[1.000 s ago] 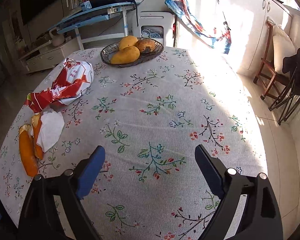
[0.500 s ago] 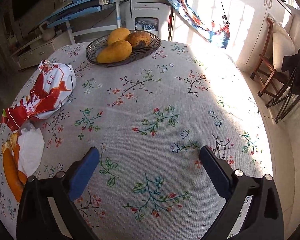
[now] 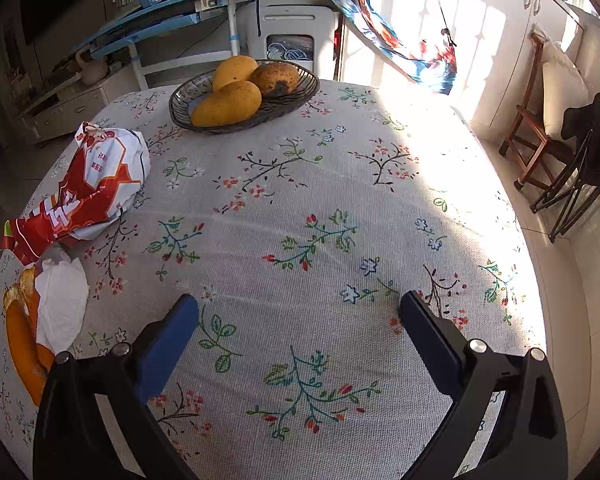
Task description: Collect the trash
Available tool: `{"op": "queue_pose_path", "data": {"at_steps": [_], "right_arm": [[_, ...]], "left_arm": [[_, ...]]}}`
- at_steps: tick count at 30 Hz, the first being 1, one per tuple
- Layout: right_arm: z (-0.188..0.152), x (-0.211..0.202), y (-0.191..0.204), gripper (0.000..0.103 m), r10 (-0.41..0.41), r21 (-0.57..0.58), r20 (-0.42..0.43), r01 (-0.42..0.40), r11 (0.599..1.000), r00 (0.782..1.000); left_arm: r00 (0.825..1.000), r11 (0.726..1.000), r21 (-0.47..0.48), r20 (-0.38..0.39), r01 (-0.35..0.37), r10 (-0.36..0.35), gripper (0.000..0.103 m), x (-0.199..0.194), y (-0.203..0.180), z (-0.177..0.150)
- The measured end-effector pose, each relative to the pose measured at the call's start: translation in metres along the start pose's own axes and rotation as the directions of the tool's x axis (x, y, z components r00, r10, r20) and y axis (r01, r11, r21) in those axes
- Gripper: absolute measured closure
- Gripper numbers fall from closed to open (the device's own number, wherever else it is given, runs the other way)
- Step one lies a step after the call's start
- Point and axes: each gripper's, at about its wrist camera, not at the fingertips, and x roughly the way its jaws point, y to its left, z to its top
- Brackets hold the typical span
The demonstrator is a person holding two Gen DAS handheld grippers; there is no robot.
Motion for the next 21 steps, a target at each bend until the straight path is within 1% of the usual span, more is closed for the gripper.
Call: {"op": "queue_pose_path", "data": {"at_steps": [5, 8, 21], "right_arm": [[0.000, 0.000, 0.000, 0.007, 0.000, 0.000, 0.000, 0.000, 1.000, 1.000], [0.000, 0.000, 0.000, 0.007, 0.000, 0.000, 0.000, 0.000, 1.000, 1.000], [0.000, 0.000, 0.000, 0.007, 0.000, 0.000, 0.000, 0.000, 1.000, 1.000]], "left_arm": [[1.000, 0.996, 0.091, 0.004, 0.004, -0.005, 0.011, -0.006, -0.013, -0.005], [1.000, 0.994, 0.108, 0.013, 0.007, -0.008, 0.010, -0.011, -0.014, -0.005], [0.997, 0.997, 0.000, 0.014, 0.074, -0.074, 0.010, -0.020, 0.011, 0.006]]}}
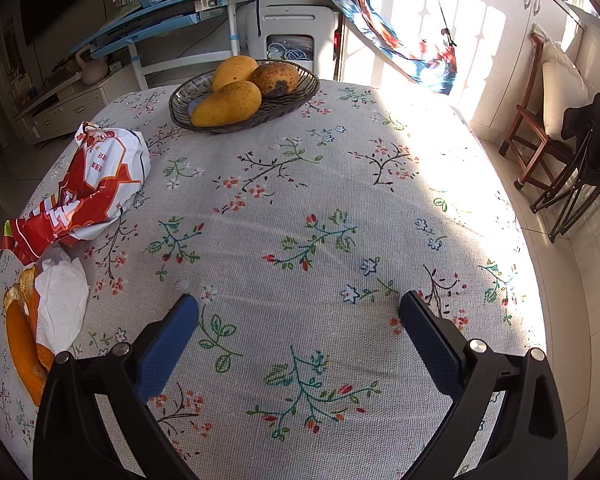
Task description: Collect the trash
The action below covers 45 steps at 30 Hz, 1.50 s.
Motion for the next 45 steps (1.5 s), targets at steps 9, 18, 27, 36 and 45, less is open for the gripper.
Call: {"op": "queue_pose_path", "data": {"at_steps": [9, 18, 27, 36, 45], "right_arm": [[0.000, 0.000, 0.000, 0.007, 0.000, 0.000, 0.000, 0.000, 1.000, 1.000], [0.000, 0.000, 0.000, 0.007, 0.000, 0.000, 0.000, 0.000, 1.000, 1.000], [0.000, 0.000, 0.000, 0.007, 0.000, 0.000, 0.000, 0.000, 1.000, 1.000], [0.000, 0.000, 0.000, 0.007, 0.001, 0.000, 0.000, -0.001, 1.000, 1.000], [0.000, 0.000, 0.000, 0.007, 0.001, 0.000, 0.000, -0.001, 1.000, 1.000]], "left_arm": [[0.999, 0.995, -0.092, -0.011, 0.032, -0.034, 0.010, 0.003, 0.018, 0.006], [0.999, 0.991, -0.128, -0.016, 0.042, -0.044, 0.010, 0.005, 0.025, 0.008], [0.999, 0.995, -0.095, -0.008, 0.038, -0.039, 0.010, 0.002, 0.017, 0.007], [1.000, 1.000, -0.027, 0.001, -0.001, 0.001, 0.010, -0.001, 0.003, 0.001], [0.998, 0.998, -0.037, 0.037, -0.052, 0.053, 0.010, -0.002, 0.007, -0.007]]}}
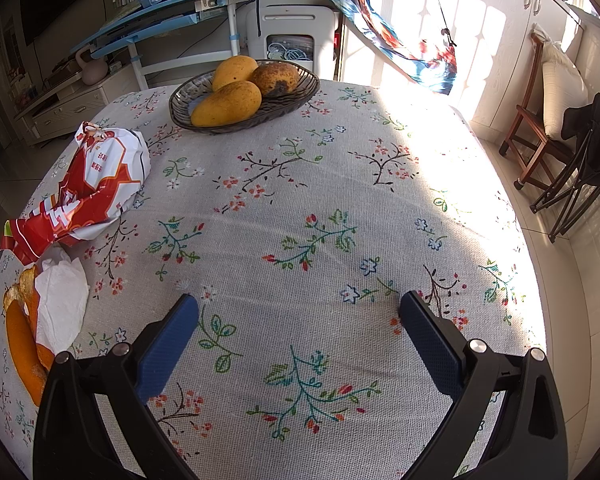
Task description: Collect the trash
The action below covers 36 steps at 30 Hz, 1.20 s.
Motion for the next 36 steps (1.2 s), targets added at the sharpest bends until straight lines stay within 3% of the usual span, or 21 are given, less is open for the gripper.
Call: {"op": "queue_pose_path", "data": {"at_steps": [9, 17, 33, 36], "right_arm": [[0.000, 0.000, 0.000, 0.007, 0.000, 0.000, 0.000, 0.000, 1.000, 1.000], [0.000, 0.000, 0.000, 0.007, 0.000, 0.000, 0.000, 0.000, 1.000, 1.000], [0.005, 0.003, 0.001, 0.006, 0.000, 0.018, -0.004, 0.000, 1.000, 1.000], [-0.001, -0.004, 0.003, 0.006, 0.059, -0.064, -0.057, -0.062, 0.996, 0.997]], "left_arm": [[0.998, 0.994, -0.113, 0.064, -0.014, 0.021, 0.010, -0.008, 0.025, 0.003], [0.992, 0.997, -0.067, 0.121, -0.026, 0.034, 0.010, -0.012, 0.015, 0.025], [0.995, 0.998, -0.058, 0.092, -0.034, 0.039, 0.010, 0.057, -0.017, 0.136], [0.996, 0.999, -0.026, 0.075, -0.045, 0.047, 0.010, 0.077, -0.028, 0.147]]}}
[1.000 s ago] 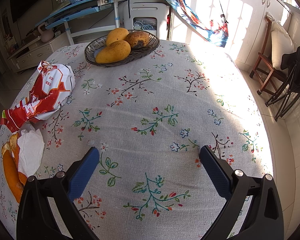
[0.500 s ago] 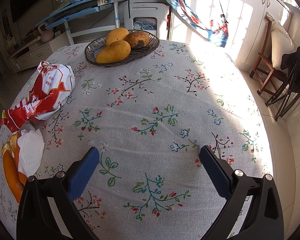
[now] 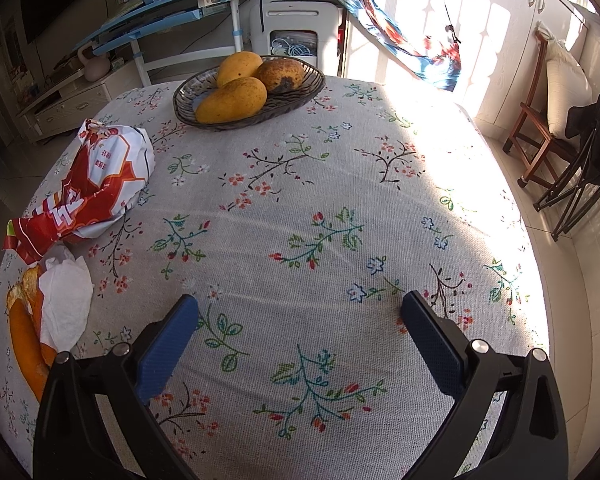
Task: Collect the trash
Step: 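Grasp an orange peel with the left gripper while the right moves toward a tissue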
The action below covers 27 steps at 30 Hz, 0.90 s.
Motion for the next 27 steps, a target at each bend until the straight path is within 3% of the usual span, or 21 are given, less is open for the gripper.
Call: {"op": "queue_pose_path", "data": {"at_steps": [3, 8, 23, 25, 27], "right_arm": [[-0.017, -0.011, -0.002, 0.006, 0.052, -0.086, -0.022, -0.054, 0.995, 0.998], [-0.029, -0.018, -0.003, 0.006, 0.083, -0.103, -0.017, -0.084, 0.991, 0.996], [-0.016, -0.010, 0.011, 0.006, 0.132, -0.141, -0.029, -0.135, 0.981, 0.991], [-0.013, -0.009, 0.010, 0.006, 0.147, -0.132, -0.029, -0.149, 0.980, 0.989], [-0.010, -0.009, 0.008, 0.006, 0.168, -0.111, -0.027, -0.170, 0.979, 0.985]], "left_arm": [[1.000, 0.999, 0.027, -0.015, -0.020, 0.021, 0.010, 0.019, -0.012, 0.003], [0.998, 0.998, 0.044, -0.023, -0.055, 0.056, 0.010, 0.037, -0.024, 0.002], [0.994, 0.995, 0.023, -0.040, -0.097, 0.098, 0.010, 0.056, -0.024, 0.011], [0.994, 0.995, 0.028, -0.040, -0.099, 0.100, 0.015, 0.057, -0.024, 0.011], [0.995, 0.995, 0.037, -0.040, -0.089, 0.090, 0.028, 0.058, -0.025, 0.011]]}}
